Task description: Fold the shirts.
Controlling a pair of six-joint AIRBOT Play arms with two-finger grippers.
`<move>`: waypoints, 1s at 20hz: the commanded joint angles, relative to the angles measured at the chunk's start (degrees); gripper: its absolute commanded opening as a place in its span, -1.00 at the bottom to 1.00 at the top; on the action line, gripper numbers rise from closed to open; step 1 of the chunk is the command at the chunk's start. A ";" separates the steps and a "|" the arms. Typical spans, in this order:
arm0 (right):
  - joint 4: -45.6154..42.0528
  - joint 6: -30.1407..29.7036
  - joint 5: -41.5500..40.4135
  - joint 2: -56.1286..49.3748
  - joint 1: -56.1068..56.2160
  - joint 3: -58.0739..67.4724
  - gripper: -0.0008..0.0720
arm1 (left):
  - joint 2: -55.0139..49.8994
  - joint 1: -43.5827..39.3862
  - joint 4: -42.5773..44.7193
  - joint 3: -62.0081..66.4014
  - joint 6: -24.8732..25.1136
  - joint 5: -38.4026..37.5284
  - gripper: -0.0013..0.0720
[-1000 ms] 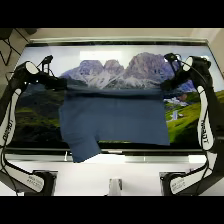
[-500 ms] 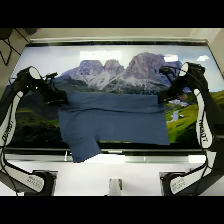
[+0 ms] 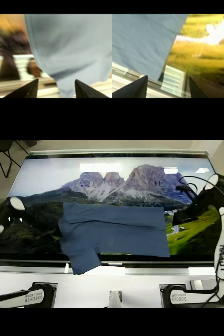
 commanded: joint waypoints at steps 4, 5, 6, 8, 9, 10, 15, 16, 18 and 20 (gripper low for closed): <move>2.29 -1.16 -1.18 4.48 -1.14 -6.71 0.47 | 9.86 -0.17 -11.02 -24.94 1.95 12.76 0.46; 2.27 -1.14 -1.14 4.61 -1.14 -6.75 0.47 | 9.84 -0.76 -11.39 -24.92 1.95 13.88 0.46; 2.19 -1.16 -0.92 4.68 -1.14 -6.75 0.47 | 9.84 -1.60 -12.15 -24.92 1.92 15.04 0.45; 2.12 -1.33 -0.59 4.92 -1.14 -6.99 0.47 | 9.84 -4.50 -12.76 -24.92 1.25 17.70 0.44; 1.84 -1.33 -0.66 5.38 -1.14 -7.93 0.47 | 9.84 -6.16 -12.74 -24.92 1.01 18.99 0.43; 1.07 -1.33 -0.74 5.99 -1.14 -9.62 0.48 | 9.84 -7.41 -12.70 -24.92 0.07 20.24 0.24; 1.03 -1.75 -2.73 7.43 -1.16 -24.04 0.73 | 9.88 -8.61 -12.74 -24.87 0.72 21.75 -0.85; 1.73 -1.70 -4.17 7.43 -1.16 -26.23 0.72 | 10.03 -8.61 -12.76 -24.87 1.55 21.33 -0.88; 4.07 -1.53 -6.60 7.37 -1.16 -29.64 0.72 | 10.58 -8.59 -12.74 -24.87 1.57 21.33 -0.88; 3.82 -0.83 -8.57 7.30 -1.16 -32.04 0.72 | 11.21 -8.61 -12.74 -24.87 1.95 21.33 -0.88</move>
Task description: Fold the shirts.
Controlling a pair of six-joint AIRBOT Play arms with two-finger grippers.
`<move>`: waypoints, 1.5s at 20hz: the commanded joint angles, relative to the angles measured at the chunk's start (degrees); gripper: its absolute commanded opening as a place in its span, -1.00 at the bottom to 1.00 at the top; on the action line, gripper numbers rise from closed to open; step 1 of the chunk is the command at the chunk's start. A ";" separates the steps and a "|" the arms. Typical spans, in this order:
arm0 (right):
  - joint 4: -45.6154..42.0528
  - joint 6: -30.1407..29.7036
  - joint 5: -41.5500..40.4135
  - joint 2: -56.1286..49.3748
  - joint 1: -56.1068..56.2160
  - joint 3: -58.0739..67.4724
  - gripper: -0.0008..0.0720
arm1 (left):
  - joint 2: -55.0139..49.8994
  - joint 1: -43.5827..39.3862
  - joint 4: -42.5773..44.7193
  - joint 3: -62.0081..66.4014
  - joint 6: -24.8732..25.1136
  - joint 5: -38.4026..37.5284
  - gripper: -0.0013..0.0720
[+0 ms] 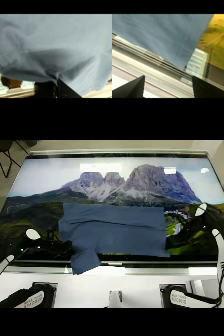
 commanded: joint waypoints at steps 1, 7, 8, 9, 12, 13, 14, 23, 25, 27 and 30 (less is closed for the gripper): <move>0.90 1.01 -3.69 -0.22 -0.04 -5.07 0.72 | 1.03 -0.20 -0.07 -0.02 0.81 0.26 -0.88; 1.70 2.56 -5.16 -4.04 -0.02 -5.25 0.72 | 3.87 -0.17 -0.07 -0.02 0.83 0.35 -0.88; 2.67 2.56 -6.01 -4.31 -0.02 -5.25 0.72 | 4.07 -0.17 -0.07 -0.02 0.83 0.35 -0.88; 3.41 2.64 -6.80 -4.35 -0.02 -5.25 0.70 | 4.09 -0.20 -0.07 -0.02 0.83 0.33 -0.88; 5.49 3.63 -8.28 -4.55 -0.02 -5.25 0.52 | 4.07 -0.20 -0.07 -0.02 0.81 0.57 -0.88; 6.01 3.69 -8.61 -4.79 -0.02 -5.25 0.50 | 4.07 -0.20 -0.07 -0.02 0.81 0.74 -0.88; 6.36 4.13 -8.74 -5.27 -0.02 -5.27 0.45 | 4.07 -0.20 -0.07 -0.02 0.81 0.85 -0.88; 6.99 -0.52 -5.77 -3.17 -0.02 -0.55 -0.90 | 4.09 0.74 0.98 6.08 6.10 -2.58 -0.88; 7.74 -3.06 -5.73 -0.72 0.00 5.22 -0.90 | 4.00 2.95 3.52 13.86 6.38 -5.42 -0.89; 6.86 -2.64 -8.79 -0.26 0.50 12.44 -0.90 | 2.97 5.01 4.83 21.99 5.90 -4.63 -0.89; 0.98 1.68 -16.52 -3.17 4.52 20.59 -0.90 | -5.44 5.40 4.87 33.51 5.14 -4.11 -0.89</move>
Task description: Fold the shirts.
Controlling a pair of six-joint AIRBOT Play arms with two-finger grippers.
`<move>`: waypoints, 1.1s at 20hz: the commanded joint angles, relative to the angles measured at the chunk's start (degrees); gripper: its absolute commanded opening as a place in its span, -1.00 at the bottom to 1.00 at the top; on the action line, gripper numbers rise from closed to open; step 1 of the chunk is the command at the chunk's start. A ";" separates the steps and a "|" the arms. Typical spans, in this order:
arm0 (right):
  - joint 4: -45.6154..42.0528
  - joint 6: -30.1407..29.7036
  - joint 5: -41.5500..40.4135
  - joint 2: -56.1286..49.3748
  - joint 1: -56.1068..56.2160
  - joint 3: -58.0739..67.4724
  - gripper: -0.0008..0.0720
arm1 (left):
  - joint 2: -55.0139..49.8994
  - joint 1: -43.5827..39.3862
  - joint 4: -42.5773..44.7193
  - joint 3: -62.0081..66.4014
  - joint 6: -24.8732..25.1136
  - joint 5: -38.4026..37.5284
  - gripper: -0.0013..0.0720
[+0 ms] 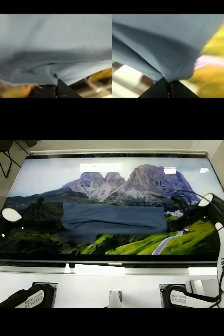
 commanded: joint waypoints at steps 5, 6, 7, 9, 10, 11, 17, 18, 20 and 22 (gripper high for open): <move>-8.76 8.98 -8.24 -15.96 8.52 19.87 -0.89 | -25.68 0.04 1.27 28.44 -2.91 -2.47 -0.89; -8.68 10.32 -7.28 -18.08 8.35 21.14 -0.89 | -29.31 0.09 1.20 31.21 -3.54 -3.78 -0.88; -8.74 10.54 -6.45 -19.71 8.37 21.81 -0.89 | -32.26 0.07 1.20 33.42 -3.54 -5.03 -0.88; -8.63 11.13 -6.34 -21.46 8.37 21.77 -0.86 | -36.83 -0.37 -0.07 36.00 -3.52 -6.60 -0.83; -8.39 11.28 -6.36 -22.01 8.44 21.77 -0.55 | -38.14 -0.55 -1.20 36.28 -3.52 -6.91 -0.51; -7.32 10.75 -6.36 -22.10 8.41 21.79 -0.13 | -38.86 -0.63 -2.64 36.30 -3.52 -7.15 0.13; -0.28 5.57 0.39 -22.32 -2.95 23.85 0.88 | -36.44 1.14 -3.32 43.56 -2.19 -13.75 0.30; 5.07 5.68 1.70 -23.61 -5.40 23.71 0.92 | -35.12 0.81 -3.34 44.44 -2.19 -13.31 0.30; 11.61 5.09 4.04 -26.49 -7.02 23.71 0.93 | -32.59 -0.28 -3.48 44.94 -1.77 -11.63 0.30; 13.55 4.79 4.46 -28.98 -6.47 23.71 0.93 | -30.62 -1.95 -3.48 44.96 -1.79 -10.80 0.30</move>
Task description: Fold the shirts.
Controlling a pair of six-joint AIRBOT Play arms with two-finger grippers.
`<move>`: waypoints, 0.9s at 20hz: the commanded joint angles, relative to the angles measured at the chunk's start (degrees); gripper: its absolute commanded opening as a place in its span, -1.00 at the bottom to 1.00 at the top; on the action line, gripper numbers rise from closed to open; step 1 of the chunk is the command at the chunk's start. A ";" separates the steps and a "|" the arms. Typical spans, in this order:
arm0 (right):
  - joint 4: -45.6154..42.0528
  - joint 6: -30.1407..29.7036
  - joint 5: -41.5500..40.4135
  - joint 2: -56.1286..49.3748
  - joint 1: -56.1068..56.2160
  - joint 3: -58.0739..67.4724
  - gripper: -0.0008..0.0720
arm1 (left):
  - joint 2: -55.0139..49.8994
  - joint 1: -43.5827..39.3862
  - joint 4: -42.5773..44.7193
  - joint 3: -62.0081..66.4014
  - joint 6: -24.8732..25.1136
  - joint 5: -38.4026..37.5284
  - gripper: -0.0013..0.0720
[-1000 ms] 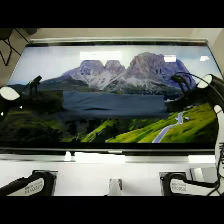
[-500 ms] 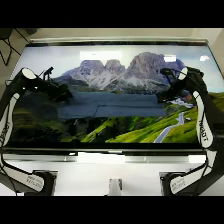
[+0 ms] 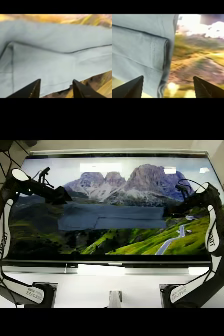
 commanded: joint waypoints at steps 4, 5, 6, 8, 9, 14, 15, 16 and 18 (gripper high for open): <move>9.25 1.01 0.31 -5.55 0.79 0.11 0.84 | 3.37 -5.64 -0.26 1.09 0.31 0.85 0.30; 9.29 1.38 -0.35 -5.79 1.73 0.13 0.82 | 3.28 -6.80 -0.26 1.03 0.31 1.20 0.30; 9.33 1.44 -0.90 -5.97 2.64 0.13 0.74 | 3.21 -8.07 -0.26 1.01 0.31 1.70 0.30; 10.27 1.22 -1.29 -5.49 3.58 0.15 -0.89 | 3.08 -10.73 -0.26 0.83 0.28 3.17 0.15; 12.37 -0.61 -0.96 -4.63 3.56 0.15 -0.89 | 2.97 -12.31 -0.26 0.37 0.26 4.83 -0.29; 14.03 -3.52 2.84 10.08 3.56 0.15 -0.90 | -1.57 -24.48 -2.62 -6.32 -5.95 20.15 -0.88; 14.03 -3.17 4.28 14.01 3.58 0.15 -0.90 | -3.34 -27.17 -4.92 -7.17 -5.95 23.06 -0.88; 14.01 -2.60 5.49 17.55 3.56 0.15 -0.90 | -5.35 -29.92 -7.63 -7.43 -5.99 26.45 -0.88; 13.92 -2.19 9.62 24.33 3.56 0.15 -0.90 | -8.96 -34.38 -14.91 -7.41 -7.48 33.79 -0.88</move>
